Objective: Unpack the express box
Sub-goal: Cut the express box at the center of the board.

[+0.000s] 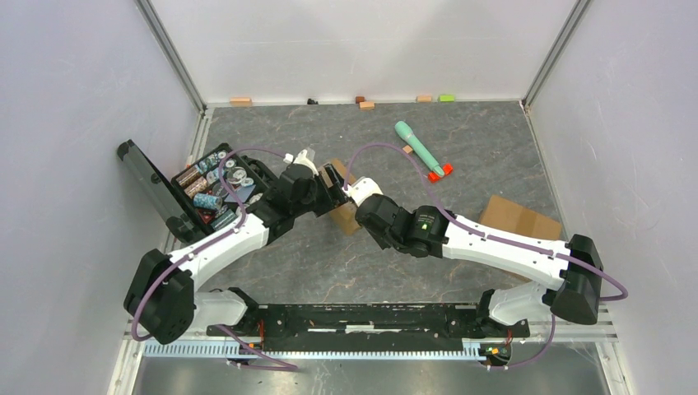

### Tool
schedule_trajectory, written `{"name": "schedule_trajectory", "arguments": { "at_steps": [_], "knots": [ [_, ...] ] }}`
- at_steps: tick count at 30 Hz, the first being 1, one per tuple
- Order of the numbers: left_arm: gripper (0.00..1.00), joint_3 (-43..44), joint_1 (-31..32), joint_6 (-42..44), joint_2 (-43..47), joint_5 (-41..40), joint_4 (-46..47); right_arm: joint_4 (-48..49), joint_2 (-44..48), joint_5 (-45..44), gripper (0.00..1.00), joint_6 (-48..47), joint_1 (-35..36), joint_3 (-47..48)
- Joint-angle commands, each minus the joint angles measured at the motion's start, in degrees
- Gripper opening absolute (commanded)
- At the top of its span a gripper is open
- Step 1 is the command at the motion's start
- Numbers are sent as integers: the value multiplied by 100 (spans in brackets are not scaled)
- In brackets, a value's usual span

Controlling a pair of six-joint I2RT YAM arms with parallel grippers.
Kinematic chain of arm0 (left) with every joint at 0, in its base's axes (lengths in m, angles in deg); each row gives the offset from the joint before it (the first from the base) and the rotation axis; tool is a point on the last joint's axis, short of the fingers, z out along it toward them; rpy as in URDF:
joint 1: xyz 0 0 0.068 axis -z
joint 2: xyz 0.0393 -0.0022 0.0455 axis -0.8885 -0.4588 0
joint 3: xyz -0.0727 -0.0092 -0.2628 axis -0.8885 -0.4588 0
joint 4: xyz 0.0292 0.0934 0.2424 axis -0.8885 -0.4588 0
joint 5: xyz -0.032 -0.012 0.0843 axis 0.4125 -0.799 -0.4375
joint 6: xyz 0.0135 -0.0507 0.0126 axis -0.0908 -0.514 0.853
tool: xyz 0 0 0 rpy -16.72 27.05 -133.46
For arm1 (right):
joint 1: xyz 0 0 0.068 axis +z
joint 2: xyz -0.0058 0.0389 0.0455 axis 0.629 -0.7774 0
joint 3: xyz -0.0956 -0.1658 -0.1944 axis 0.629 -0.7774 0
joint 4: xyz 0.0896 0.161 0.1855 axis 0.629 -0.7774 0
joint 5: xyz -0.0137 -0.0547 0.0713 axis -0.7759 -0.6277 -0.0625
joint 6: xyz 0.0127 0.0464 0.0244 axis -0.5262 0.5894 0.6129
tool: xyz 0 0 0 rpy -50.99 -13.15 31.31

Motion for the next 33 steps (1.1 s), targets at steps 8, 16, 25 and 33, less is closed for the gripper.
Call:
{"name": "schedule_trajectory", "arguments": {
  "at_steps": [8, 16, 25, 33],
  "knots": [
    [90, -216, 127, -166, 161, -280, -920, 67, 58, 42, 0, 33, 29, 26],
    [92, 280, 121, -278, 807, -496, -1687, 102, 59, 32, 0, 51, 27, -7],
    [98, -211, 123, -1129, 761, -559, -1071, 182, 17, 110, 0, 34, 27, -34],
    [99, -444, 134, -1676, 391, -559, -298, 182, -12, 165, 0, -14, 28, -7]
  ]
}}
